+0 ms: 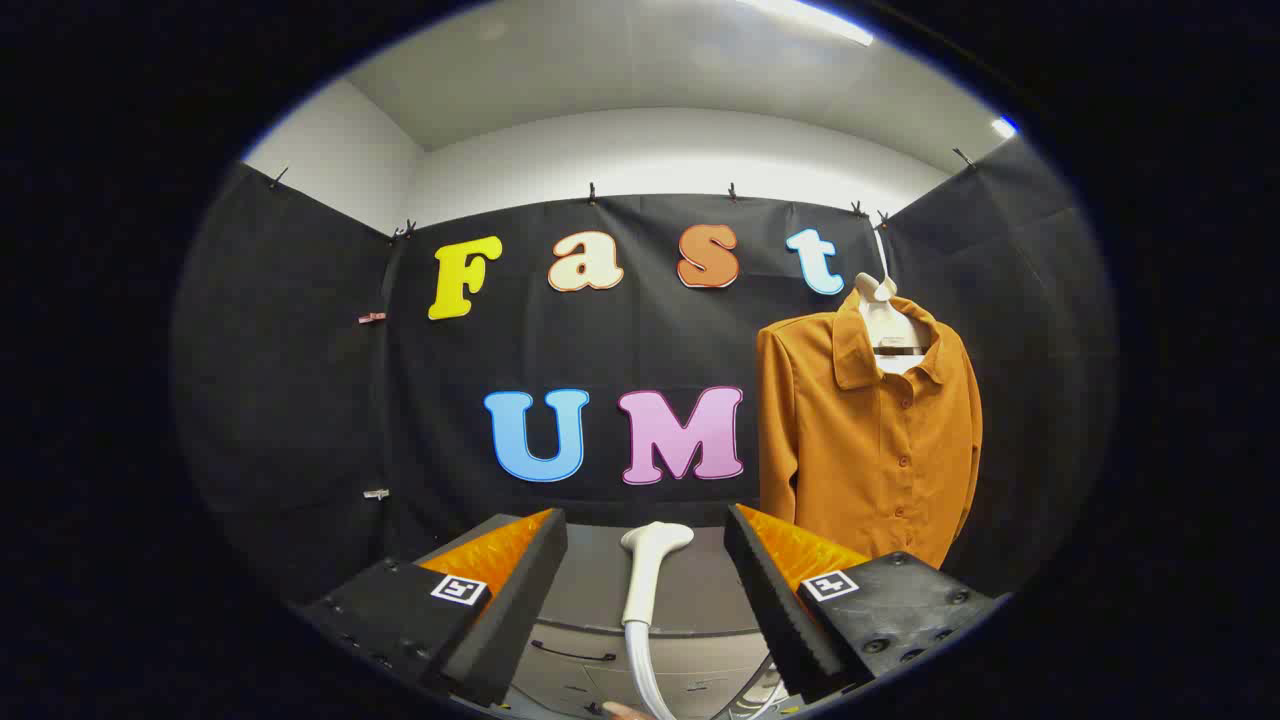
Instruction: Iron the clothes twice with a garment steamer, once on the left side and once on the right side.
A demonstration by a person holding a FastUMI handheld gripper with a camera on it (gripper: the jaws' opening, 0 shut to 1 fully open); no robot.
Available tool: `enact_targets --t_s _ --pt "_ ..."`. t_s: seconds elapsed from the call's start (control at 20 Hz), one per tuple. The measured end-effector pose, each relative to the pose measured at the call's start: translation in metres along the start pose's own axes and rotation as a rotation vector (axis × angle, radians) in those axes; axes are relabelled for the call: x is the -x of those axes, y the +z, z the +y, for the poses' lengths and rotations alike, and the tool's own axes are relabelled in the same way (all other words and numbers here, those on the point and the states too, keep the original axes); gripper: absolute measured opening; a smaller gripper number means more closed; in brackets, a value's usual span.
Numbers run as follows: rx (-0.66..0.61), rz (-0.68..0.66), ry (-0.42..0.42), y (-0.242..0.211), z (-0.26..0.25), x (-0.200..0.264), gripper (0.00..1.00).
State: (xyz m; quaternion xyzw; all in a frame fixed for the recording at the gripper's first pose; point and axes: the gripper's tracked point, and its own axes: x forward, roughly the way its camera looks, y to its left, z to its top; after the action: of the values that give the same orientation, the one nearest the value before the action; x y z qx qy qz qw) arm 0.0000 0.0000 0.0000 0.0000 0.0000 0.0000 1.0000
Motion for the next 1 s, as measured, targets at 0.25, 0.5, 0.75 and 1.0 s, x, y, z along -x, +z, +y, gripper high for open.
enact_targets --t_s 0.25,0.5,0.75,1.0 --pt "-0.009 -0.007 0.013 0.003 0.003 0.001 0.98" --pt "-0.008 0.012 -0.001 -0.004 -0.002 0.000 0.98" --pt "-0.005 0.035 -0.019 -0.010 -0.007 -0.003 0.98" --pt "-0.006 0.045 -0.020 -0.013 -0.003 -0.006 0.98"
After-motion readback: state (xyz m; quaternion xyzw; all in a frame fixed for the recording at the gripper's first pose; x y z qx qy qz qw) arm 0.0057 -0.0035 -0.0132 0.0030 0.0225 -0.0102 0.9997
